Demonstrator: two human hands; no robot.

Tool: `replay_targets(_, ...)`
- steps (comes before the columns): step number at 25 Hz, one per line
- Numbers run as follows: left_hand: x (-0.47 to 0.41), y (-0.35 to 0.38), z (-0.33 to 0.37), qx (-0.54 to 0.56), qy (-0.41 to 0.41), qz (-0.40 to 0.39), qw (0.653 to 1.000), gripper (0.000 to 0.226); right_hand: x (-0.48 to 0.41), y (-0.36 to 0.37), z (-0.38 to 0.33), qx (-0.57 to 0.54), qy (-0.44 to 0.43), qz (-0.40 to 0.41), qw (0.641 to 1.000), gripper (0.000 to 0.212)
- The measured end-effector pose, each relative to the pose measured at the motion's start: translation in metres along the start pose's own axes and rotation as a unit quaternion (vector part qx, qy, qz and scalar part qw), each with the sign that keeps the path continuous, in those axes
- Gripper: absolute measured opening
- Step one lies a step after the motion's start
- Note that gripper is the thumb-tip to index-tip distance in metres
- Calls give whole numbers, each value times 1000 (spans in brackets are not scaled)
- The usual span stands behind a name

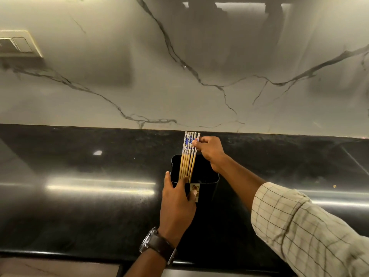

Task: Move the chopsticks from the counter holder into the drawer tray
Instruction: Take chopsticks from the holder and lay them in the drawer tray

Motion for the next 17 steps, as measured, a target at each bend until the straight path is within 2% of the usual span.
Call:
replay_targets(6, 0, -1, 1, 4, 3, 2, 1000, 45, -4, 12, -6, 80, -19, -44, 996, 19)
replay_targets(14, 0, 1, -3, 11, 2, 2, 1000, 52, 2, -3, -7, 102, -3, 5, 995, 8)
replay_targets(17, 2, -1, -3, 16, 0, 12, 1000, 52, 20, -14, -24, 103, -29, 38, 994, 13)
Point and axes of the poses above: each hand's wrist, its own x-axis away from the middle knuckle, its own y-axis out of the palm, z = x × y, the point moved 6 cm from there along -x, towards the middle knuckle, and after that the axes turned 15 degrees about -z, right-handed, at the moved point
